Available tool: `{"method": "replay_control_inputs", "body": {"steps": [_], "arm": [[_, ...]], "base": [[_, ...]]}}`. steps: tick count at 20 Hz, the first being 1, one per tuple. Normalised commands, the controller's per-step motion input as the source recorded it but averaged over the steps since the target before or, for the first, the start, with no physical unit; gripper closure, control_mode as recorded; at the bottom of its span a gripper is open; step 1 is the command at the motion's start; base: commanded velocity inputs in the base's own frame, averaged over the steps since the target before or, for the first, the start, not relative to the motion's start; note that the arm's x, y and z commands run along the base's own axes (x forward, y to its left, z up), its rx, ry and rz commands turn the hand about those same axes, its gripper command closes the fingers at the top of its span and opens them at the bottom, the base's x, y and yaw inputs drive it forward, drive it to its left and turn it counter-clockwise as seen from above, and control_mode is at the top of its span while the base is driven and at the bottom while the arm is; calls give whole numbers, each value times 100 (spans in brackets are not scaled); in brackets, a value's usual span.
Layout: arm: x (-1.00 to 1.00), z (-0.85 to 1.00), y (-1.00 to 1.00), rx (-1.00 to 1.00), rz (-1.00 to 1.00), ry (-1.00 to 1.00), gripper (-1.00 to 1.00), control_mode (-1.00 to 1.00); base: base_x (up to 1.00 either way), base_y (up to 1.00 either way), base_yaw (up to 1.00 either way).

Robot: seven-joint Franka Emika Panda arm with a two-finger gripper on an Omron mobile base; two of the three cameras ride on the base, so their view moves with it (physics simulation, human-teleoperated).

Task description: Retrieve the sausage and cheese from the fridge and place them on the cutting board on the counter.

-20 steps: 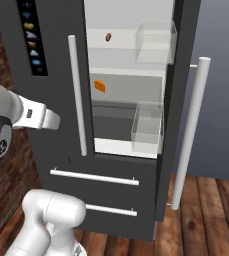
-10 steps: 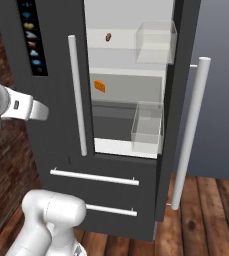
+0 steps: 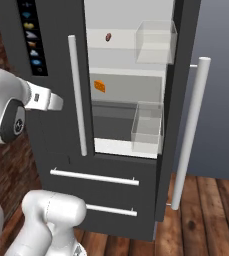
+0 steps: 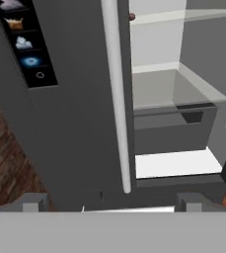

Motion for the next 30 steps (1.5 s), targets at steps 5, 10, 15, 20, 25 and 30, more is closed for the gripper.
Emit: {"method": "replay_control_inputs", "body": {"steps": [5,10,15,20,25,30], "arm": [[91,-2,-19,0,2,5,-100,-100],[64,-21,3,0,0,-1,-100,-100],[45,-14,4,0,0,-3,-100,-100],[51,-9,0,0,0,-1,-100,-100],[54,-9,9,0,-1,0,-100,-100],[61,-12,9,0,-2,0,-100,-100]], "base": [[0,0,0],[0,0,0],[0,0,0],[0,0,0],[0,0,0],[0,0,0]]}}
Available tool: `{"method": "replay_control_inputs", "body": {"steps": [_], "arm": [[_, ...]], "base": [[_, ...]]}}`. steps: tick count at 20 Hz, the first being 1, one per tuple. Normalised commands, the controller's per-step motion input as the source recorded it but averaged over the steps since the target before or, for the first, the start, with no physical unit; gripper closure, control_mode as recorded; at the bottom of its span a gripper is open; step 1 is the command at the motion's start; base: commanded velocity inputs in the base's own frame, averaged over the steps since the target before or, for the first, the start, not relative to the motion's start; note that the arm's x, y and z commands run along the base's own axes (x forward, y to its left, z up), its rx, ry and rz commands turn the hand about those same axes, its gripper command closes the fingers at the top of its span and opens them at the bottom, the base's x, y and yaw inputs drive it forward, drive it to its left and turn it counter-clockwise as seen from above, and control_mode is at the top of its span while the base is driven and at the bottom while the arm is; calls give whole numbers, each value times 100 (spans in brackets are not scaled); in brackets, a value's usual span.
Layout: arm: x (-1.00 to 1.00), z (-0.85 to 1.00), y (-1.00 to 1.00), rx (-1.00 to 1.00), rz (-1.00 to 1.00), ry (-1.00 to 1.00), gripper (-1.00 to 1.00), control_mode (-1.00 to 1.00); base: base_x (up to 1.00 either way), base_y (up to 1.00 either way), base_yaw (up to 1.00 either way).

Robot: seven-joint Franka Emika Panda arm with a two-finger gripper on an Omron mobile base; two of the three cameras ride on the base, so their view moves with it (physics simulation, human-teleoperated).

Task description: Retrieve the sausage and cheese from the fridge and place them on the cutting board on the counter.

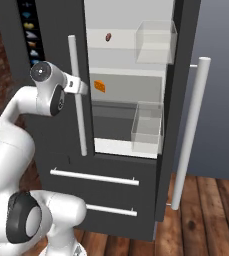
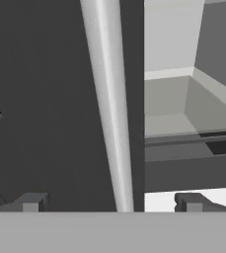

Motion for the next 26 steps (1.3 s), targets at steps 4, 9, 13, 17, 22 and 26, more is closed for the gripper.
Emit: {"method": "replay_control_inputs", "body": {"steps": [4,9,13,17,22,26], "arm": [[70,-14,0,0,-2,0,-100,-100],[68,-16,6,0,-3,0,-100,-100],[62,-19,13,0,-3,0,-100,-100],[51,-19,3,0,-1,0,-100,-100],[34,-11,0,0,0,0,-100,-100],[0,0,0,0,0,0,100,-100]], "base": [[0,0,0],[0,0,0],[0,0,0],[0,0,0],[0,0,0],[0,0,0]]}}
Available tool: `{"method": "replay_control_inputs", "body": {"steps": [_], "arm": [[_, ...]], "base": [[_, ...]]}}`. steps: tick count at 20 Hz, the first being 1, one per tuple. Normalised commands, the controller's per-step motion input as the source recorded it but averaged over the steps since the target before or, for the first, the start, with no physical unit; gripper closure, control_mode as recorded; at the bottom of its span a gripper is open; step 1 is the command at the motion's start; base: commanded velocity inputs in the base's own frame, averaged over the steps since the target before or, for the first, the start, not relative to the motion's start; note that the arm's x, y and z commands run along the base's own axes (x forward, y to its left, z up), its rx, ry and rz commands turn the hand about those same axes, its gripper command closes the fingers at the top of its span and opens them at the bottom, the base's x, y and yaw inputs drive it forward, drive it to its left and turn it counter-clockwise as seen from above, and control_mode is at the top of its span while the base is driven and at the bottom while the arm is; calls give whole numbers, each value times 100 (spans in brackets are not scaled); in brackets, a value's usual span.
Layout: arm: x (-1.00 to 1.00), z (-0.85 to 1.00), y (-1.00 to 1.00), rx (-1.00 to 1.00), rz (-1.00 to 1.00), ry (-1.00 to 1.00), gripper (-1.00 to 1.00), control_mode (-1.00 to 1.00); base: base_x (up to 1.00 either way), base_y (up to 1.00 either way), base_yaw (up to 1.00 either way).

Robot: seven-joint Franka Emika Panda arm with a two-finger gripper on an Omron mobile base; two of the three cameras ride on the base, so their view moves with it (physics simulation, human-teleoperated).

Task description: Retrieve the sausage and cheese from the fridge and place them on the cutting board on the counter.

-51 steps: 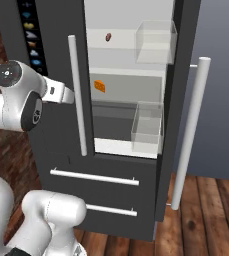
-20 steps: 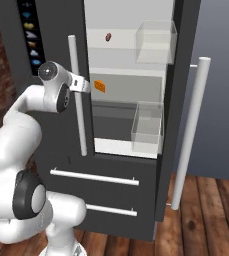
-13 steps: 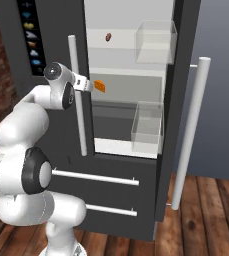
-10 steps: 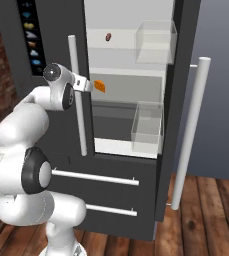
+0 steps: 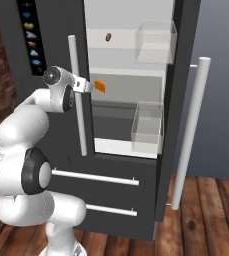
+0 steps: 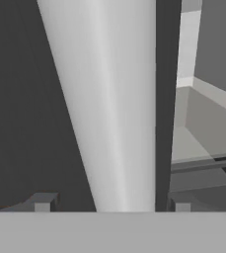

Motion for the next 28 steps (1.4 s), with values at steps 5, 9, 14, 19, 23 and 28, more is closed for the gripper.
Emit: {"method": "replay_control_inputs", "body": {"steps": [5,9,14,19,23,28], "arm": [[0,0,0,0,0,0,100,-100],[-67,0,0,0,0,0,100,-100],[-100,0,1,0,-2,-3,100,-100],[-100,0,29,0,-33,-2,100,-100],[-100,0,51,0,-50,0,100,-100],[-87,-1,55,0,-42,0,100,-100]], "base": [[0,0,0],[0,0,0],[0,0,0],[0,0,0],[0,0,0],[0,0,0]]}}
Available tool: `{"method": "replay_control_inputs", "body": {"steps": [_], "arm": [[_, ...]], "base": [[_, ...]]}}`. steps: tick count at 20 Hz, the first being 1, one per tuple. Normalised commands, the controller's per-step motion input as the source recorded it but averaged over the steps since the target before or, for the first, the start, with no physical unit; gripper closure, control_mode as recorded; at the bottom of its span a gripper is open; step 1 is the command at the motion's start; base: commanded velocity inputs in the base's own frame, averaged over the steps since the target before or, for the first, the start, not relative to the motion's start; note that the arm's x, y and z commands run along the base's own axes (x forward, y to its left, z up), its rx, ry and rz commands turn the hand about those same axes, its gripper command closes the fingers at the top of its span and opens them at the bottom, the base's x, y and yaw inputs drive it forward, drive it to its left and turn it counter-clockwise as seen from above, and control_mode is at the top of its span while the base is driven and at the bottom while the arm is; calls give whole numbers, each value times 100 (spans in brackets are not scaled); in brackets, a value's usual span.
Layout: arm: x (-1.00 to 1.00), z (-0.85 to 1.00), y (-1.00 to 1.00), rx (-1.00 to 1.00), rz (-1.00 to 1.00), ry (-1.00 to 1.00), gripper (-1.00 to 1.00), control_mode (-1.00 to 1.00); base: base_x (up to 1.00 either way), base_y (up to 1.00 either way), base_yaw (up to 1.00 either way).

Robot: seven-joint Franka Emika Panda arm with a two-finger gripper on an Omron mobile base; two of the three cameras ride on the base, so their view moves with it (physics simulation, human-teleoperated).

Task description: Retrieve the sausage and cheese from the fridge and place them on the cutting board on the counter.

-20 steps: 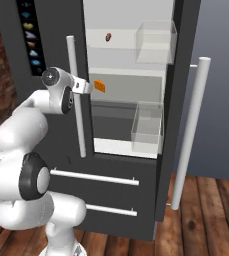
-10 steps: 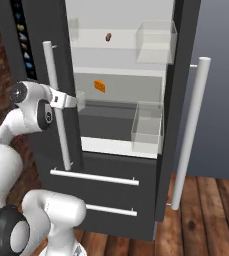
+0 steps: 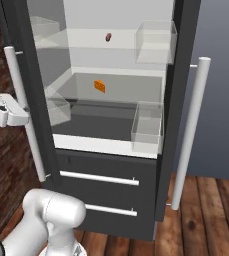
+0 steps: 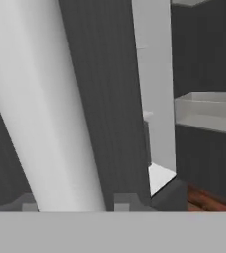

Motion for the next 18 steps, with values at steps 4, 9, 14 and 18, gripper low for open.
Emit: {"method": "replay_control_inputs", "body": {"steps": [4,9,14,18], "arm": [[-24,0,30,-3,-15,0,100,-100],[0,0,1,-2,0,0,-100,-100],[-9,0,1,-1,0,1,-100,-100],[-66,8,3,0,0,-12,-100,-100]], "base": [[0,0,0],[0,0,0],[0,0,0],[0,0,0]]}}
